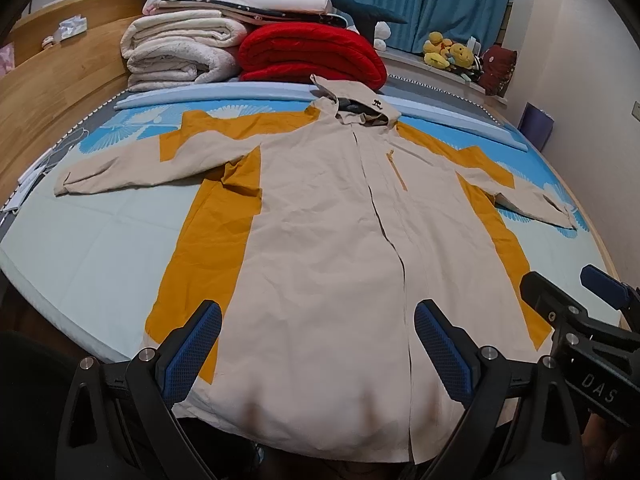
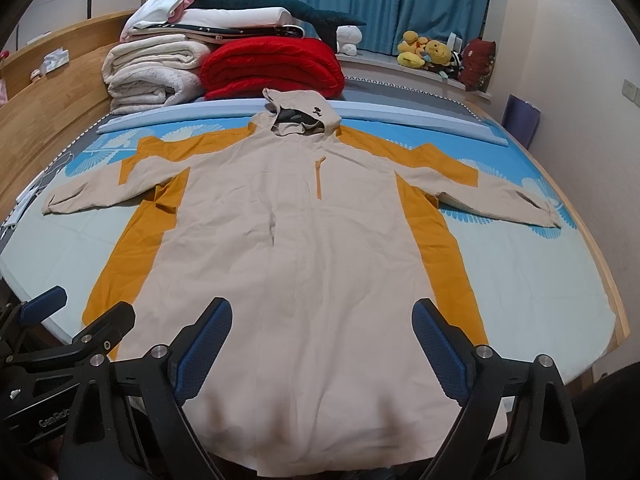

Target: Fold large clothes

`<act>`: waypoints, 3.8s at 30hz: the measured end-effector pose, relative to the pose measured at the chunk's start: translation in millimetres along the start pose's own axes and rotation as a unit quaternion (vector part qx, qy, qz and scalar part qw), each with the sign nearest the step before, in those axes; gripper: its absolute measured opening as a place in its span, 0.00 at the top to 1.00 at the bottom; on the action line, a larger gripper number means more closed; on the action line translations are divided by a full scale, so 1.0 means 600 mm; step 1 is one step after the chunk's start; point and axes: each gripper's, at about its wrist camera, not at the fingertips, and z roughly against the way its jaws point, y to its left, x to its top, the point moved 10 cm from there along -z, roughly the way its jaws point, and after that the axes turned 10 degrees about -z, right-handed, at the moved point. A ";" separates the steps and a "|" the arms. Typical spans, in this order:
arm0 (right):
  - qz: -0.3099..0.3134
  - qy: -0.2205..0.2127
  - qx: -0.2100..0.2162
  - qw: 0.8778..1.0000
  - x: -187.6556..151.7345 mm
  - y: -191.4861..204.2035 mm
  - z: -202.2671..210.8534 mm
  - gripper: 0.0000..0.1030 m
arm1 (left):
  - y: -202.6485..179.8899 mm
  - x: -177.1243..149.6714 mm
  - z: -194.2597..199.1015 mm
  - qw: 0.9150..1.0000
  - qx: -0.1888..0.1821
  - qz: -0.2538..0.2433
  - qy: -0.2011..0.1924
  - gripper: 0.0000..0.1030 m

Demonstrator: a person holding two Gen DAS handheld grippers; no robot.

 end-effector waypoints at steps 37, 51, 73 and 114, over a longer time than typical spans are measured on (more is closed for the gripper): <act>0.034 -0.106 0.096 0.989 0.345 0.091 -0.118 0.55 | 0.418 0.335 -0.174 0.979 0.151 0.122 -0.060 0.61; 0.029 -0.078 0.148 0.985 0.389 0.161 -0.293 0.47 | 0.665 0.198 -0.326 0.949 0.180 0.254 0.044 0.61; 0.048 0.052 0.154 0.986 0.314 0.178 -0.417 0.57 | 0.923 0.007 -0.370 0.851 0.148 0.500 0.059 0.93; -0.065 0.102 0.143 0.982 0.271 0.098 -0.418 0.77 | 0.147 0.435 -0.296 0.990 -0.066 0.120 0.024 0.86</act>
